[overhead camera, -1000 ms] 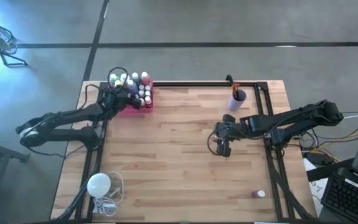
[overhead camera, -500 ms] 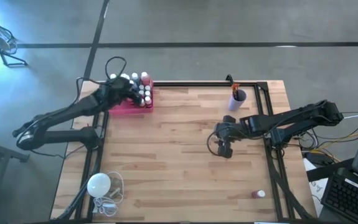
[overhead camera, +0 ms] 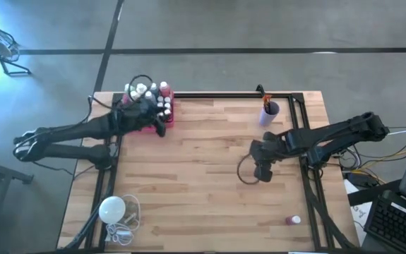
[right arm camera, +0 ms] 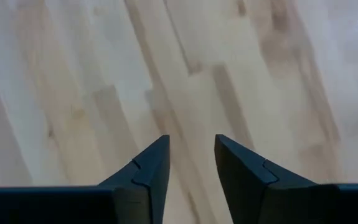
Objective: Pick & Place Paint Supplies
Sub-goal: Put the small pink paint bottle into the pink bin
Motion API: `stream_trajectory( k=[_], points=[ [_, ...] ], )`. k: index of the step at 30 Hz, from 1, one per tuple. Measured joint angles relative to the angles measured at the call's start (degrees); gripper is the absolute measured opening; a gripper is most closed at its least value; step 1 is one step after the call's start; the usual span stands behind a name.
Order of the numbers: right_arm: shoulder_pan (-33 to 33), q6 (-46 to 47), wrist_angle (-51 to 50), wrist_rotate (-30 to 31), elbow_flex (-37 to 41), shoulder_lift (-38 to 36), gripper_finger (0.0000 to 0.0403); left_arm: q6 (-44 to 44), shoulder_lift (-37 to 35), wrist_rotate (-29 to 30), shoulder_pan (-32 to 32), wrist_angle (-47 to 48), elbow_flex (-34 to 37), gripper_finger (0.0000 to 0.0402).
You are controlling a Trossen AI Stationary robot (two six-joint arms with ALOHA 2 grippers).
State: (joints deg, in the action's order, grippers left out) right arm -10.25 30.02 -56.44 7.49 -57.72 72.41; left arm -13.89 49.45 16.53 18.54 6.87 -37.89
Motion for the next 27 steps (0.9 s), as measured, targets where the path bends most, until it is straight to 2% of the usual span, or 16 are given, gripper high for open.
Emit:
stream_trajectory(
  k=[5,11,20,27],
  points=[
    [-6.64,11.06,-10.1,0.0,-2.82,0.01,0.0097,0.58,3.29,-0.03,-5.74,-5.11,1.32,0.0186],
    [-17.89,29.65,-19.43,-1.17,-5.43,0.01,0.0068,0.55,7.23,0.0,-8.65,-8.36,1.45,0.0186],
    [-32.54,53.5,-19.71,-3.55,-9.36,0.01,0.0047,0.7,13.37,0.0,-8.98,-12.79,1.46,0.0184],
    [-41.13,74.19,-18.19,-3.1,-8.38,0.14,0.006,1.55,16.93,-0.07,-8.96,-13.74,1.39,0.0184]
  ],
)
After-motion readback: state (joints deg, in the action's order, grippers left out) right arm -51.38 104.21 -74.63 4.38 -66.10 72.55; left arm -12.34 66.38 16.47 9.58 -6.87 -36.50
